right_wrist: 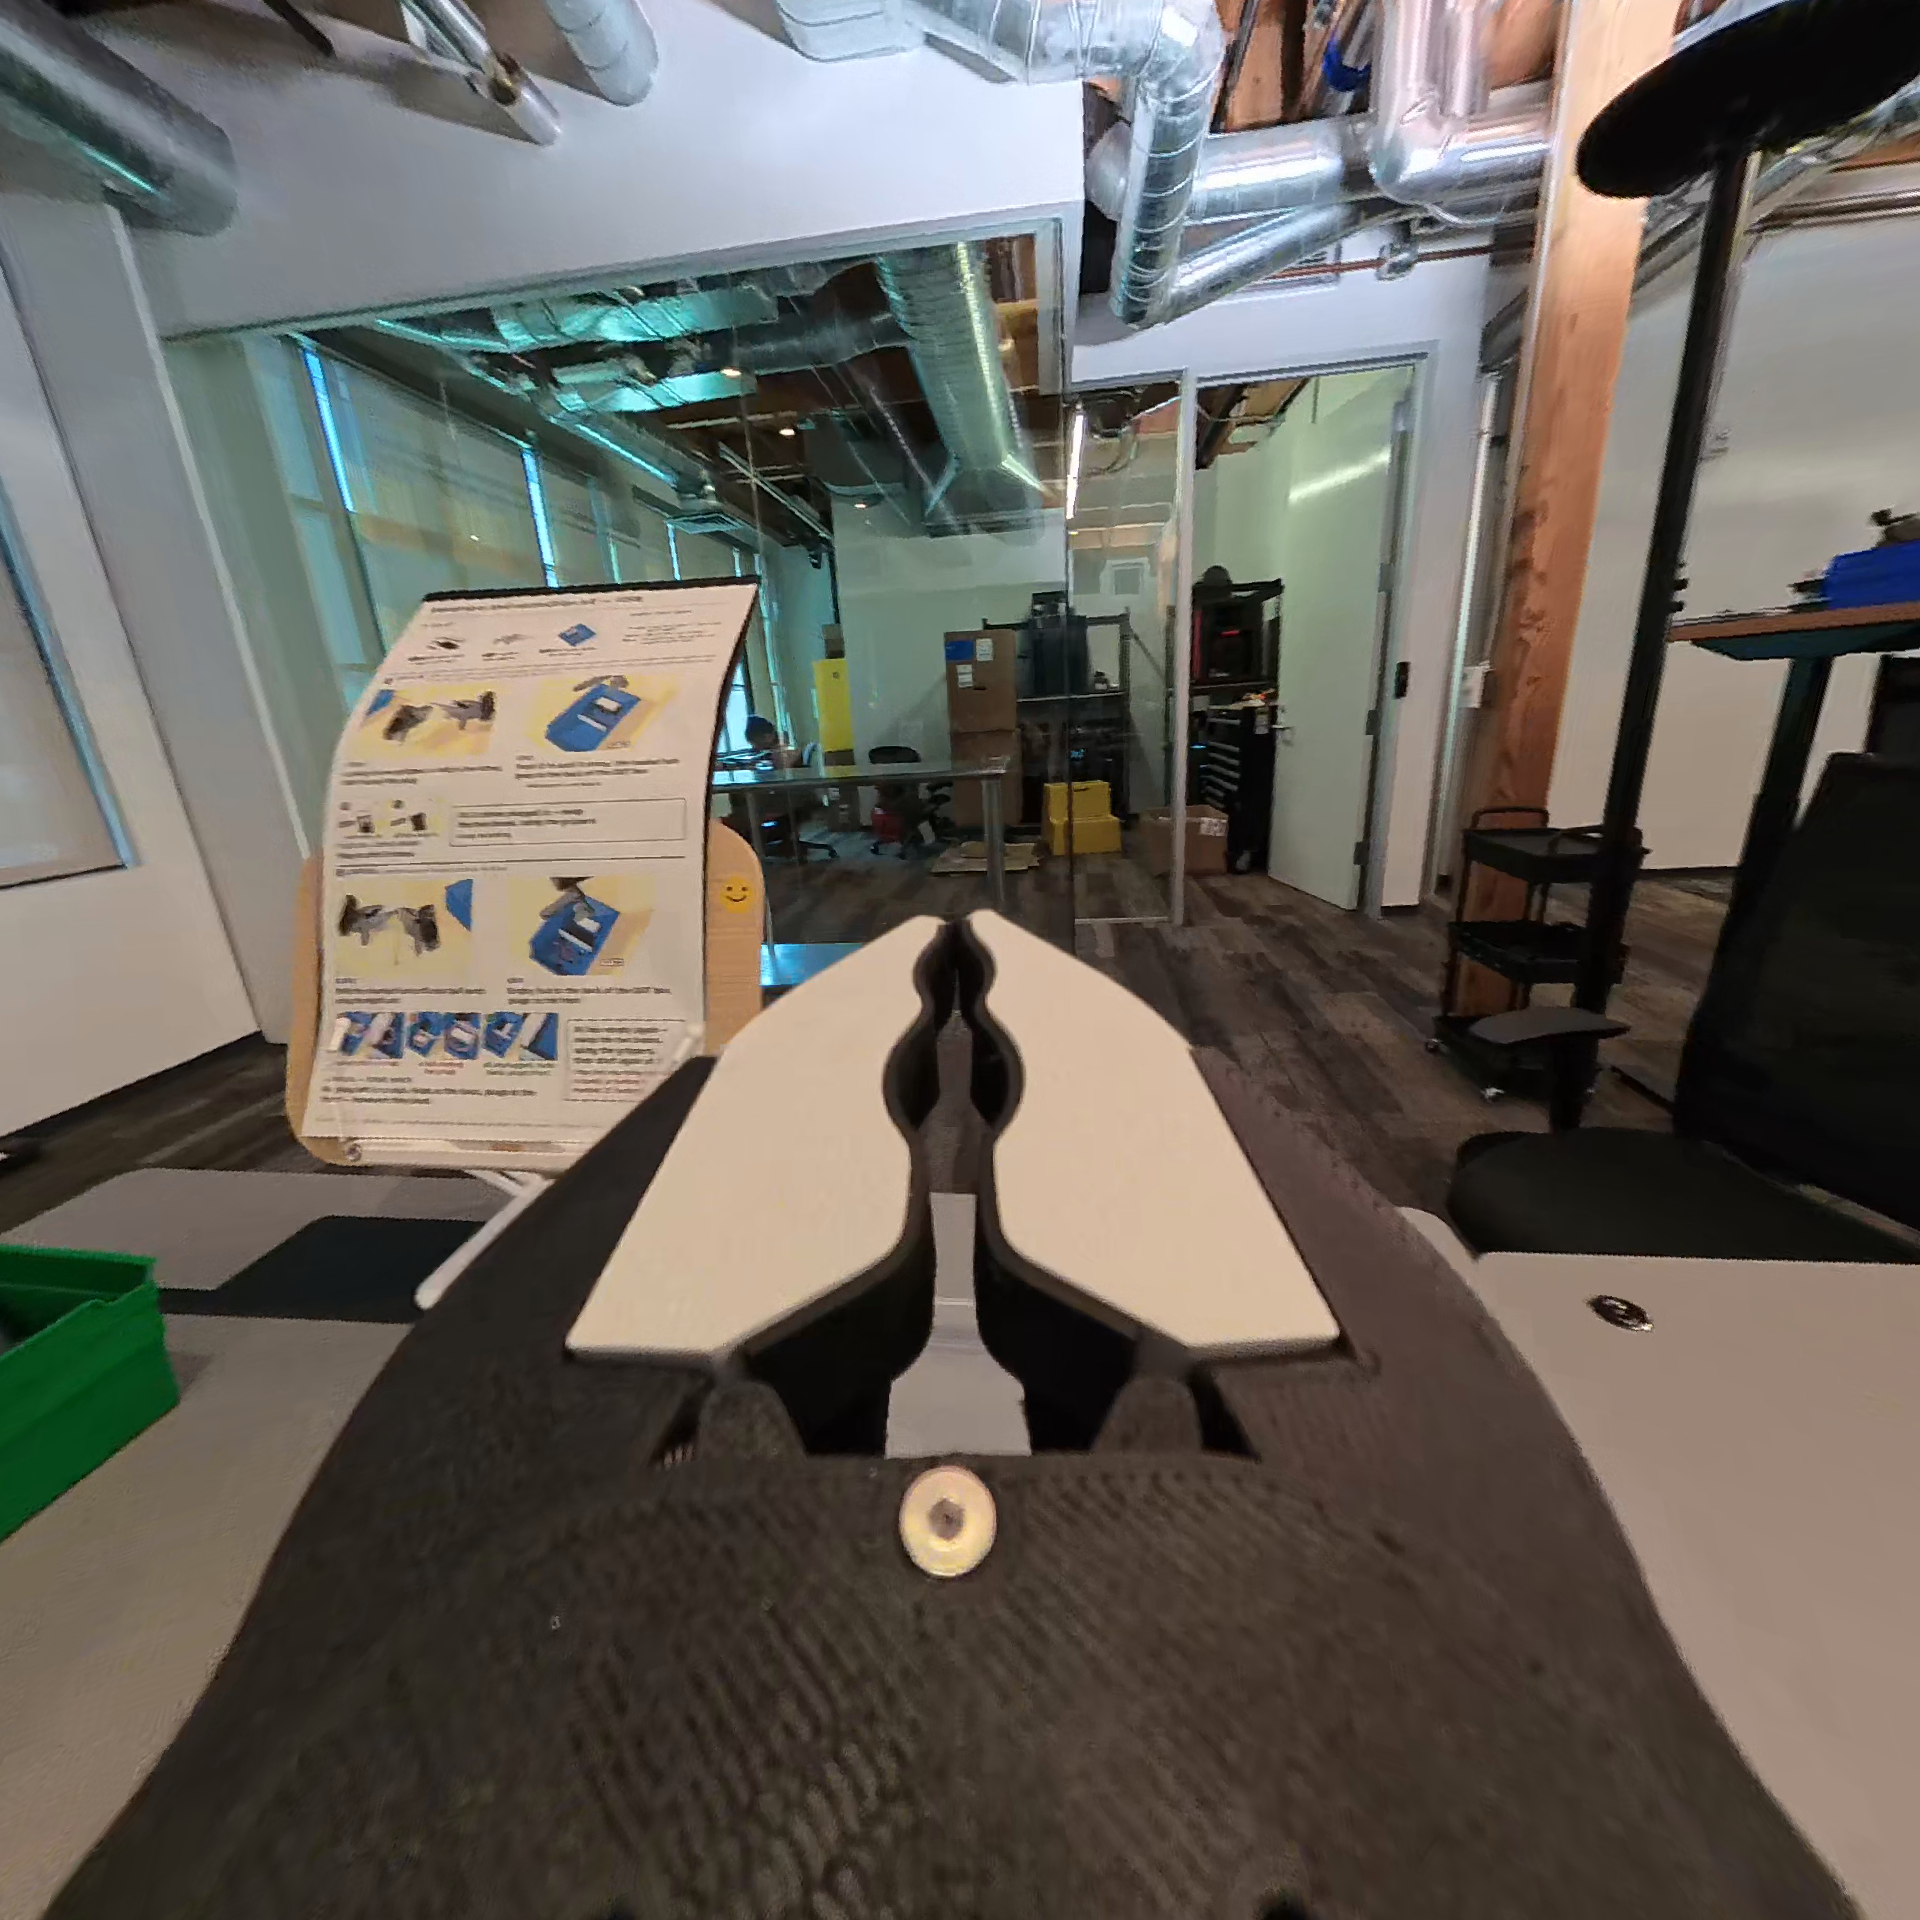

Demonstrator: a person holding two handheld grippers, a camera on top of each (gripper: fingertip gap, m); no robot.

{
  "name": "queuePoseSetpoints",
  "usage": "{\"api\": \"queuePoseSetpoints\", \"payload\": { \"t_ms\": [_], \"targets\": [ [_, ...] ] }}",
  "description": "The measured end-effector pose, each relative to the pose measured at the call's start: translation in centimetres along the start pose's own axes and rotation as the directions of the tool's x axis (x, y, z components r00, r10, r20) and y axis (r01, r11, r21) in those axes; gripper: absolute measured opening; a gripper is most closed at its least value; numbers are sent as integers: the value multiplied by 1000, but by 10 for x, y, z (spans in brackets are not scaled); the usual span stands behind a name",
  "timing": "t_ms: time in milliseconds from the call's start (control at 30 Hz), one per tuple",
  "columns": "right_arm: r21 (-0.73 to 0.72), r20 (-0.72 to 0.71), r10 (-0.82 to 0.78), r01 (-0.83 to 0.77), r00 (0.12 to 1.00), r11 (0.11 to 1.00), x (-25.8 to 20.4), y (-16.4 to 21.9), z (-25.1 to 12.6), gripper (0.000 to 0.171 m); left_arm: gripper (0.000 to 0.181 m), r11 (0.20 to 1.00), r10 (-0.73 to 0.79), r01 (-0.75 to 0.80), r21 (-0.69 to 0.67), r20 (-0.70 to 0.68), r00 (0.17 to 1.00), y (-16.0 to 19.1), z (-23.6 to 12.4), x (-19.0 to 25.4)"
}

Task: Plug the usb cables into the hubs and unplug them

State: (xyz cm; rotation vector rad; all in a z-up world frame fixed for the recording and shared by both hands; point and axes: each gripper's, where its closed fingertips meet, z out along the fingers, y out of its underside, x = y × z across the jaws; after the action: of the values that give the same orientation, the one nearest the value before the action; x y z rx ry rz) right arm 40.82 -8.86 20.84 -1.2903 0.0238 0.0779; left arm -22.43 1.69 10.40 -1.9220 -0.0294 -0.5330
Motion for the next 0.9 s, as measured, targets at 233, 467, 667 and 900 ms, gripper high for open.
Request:
{"api": "queuePoseSetpoints", "payload": {
  "t_ms": [233,467,667,900],
  "targets": [
    [0,-7,-58,58,998,998,4,7,7,0,20,999,-2,2,-39,-11,1000,6,9,2],
    [102,9,-203,201,979,974,-3,-3,3,2,21,995,-5,4,-105,-14,1000,21,36,-13],
    [74,177,-199,188,964,979,-31,7,6,4,32,965,-29,26,-260,-7,1000,63,93,-43],
    [59,151,-308,303,939,951,-38,16,14,4,45,876,-140,176,-449,111,984,100,138,-84]
  ]
}}
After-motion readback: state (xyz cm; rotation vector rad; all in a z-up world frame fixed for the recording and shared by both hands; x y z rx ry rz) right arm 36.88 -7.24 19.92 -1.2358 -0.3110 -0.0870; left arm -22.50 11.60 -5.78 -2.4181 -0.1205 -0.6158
